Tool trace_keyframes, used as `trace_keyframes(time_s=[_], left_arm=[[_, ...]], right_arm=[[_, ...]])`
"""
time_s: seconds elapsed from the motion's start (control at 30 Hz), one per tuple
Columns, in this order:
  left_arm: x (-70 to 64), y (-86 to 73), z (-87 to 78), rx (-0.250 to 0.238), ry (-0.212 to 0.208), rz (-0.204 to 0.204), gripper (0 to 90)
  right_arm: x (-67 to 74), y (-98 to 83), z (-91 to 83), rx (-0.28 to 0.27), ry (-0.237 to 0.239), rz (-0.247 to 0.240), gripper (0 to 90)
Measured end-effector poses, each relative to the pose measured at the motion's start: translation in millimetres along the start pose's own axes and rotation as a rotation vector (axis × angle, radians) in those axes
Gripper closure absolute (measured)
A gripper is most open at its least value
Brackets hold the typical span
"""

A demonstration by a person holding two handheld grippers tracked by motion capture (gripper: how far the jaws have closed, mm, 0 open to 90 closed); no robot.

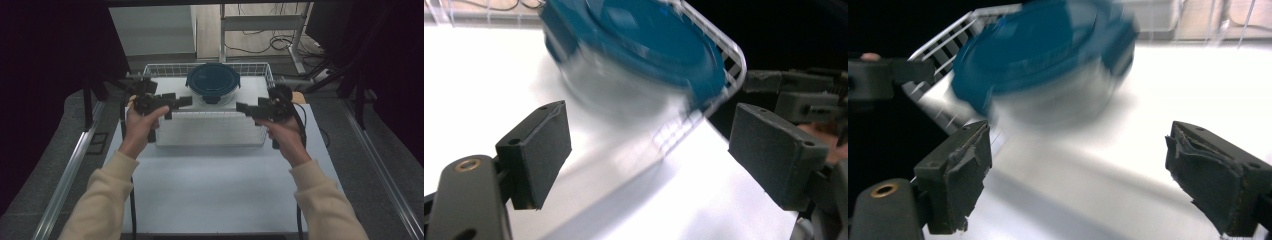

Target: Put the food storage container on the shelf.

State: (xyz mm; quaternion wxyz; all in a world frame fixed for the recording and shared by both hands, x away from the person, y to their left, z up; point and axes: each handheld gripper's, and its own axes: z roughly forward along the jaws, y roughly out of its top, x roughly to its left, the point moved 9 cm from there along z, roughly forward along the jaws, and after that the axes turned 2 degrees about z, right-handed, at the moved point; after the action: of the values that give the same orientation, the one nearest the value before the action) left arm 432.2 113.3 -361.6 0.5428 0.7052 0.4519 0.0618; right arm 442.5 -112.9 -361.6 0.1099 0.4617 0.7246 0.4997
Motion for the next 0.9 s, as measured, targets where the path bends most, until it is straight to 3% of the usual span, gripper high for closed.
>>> trace_keyframes(time_s=[0.03,0.07,0.1,0.2,0.27,0.3,0.33,0.37,0.4,0.43,0.53,0.63,0.9], left_arm=[[-3.4,-9.4,-4.3,-0.004,0.003,0.018,17.2],[-10.1,-27.5,-11.1,-0.010,-0.001,0.036,17.6],[-10.1,-27.5,-11.1,-0.010,-0.001,0.036,17.8],[-20.8,-64.2,-17.7,-0.017,-0.001,0.064,18.3],[-26.2,-85.2,-17.6,0.006,-0.003,0.084,19.0],[-28.0,-97.4,-17.4,0.016,0.005,0.103,19.0],[-29.7,-109.9,-16.6,0.033,0.009,0.120,19.4],[-30.7,-119.4,-16.2,0.046,0.010,0.128,19.4],[-30.7,-144.3,-15.6,0.075,0.004,0.123,20.1],[-30.7,-144.3,-15.6,0.075,0.004,0.123,19.7],[-26.7,-177.8,-13.8,0.138,-0.001,0.099,20.0],[-19.3,-185.8,-14.8,0.149,0.038,0.099,19.8],[-10.2,-191.3,-20.5,0.148,0.081,0.087,20.3]], right_arm=[[0.0,0.0,0.0,0.000,0.000,0.000,11.5],[-2.3,-22.3,-12.2,-0.007,0.004,-0.022,11.5],[-2.3,-22.3,-12.2,-0.007,0.004,-0.022,11.5],[-5.5,-56.2,-28.1,-0.010,0.027,-0.043,11.8],[-10.6,-89.5,-40.7,0.000,0.043,-0.063,14.3],[-10.6,-89.5,-40.7,0.000,0.043,-0.063,14.3],[-16.1,-110.5,-48.4,0.010,0.031,-0.077,14.8],[-16.1,-110.5,-48.4,0.010,0.031,-0.077,14.8],[-22.7,-131.0,-54.1,0.027,0.017,-0.087,15.3],[-22.7,-131.0,-54.1,0.027,0.017,-0.087,15.3],[-30.7,-156.6,-54.9,0.063,0.016,-0.056,15.9],[-33.1,-166.5,-52.1,0.086,-0.001,-0.062,16.0],[-30.3,-173.4,-49.3,0.087,-0.025,-0.119,16.0]])
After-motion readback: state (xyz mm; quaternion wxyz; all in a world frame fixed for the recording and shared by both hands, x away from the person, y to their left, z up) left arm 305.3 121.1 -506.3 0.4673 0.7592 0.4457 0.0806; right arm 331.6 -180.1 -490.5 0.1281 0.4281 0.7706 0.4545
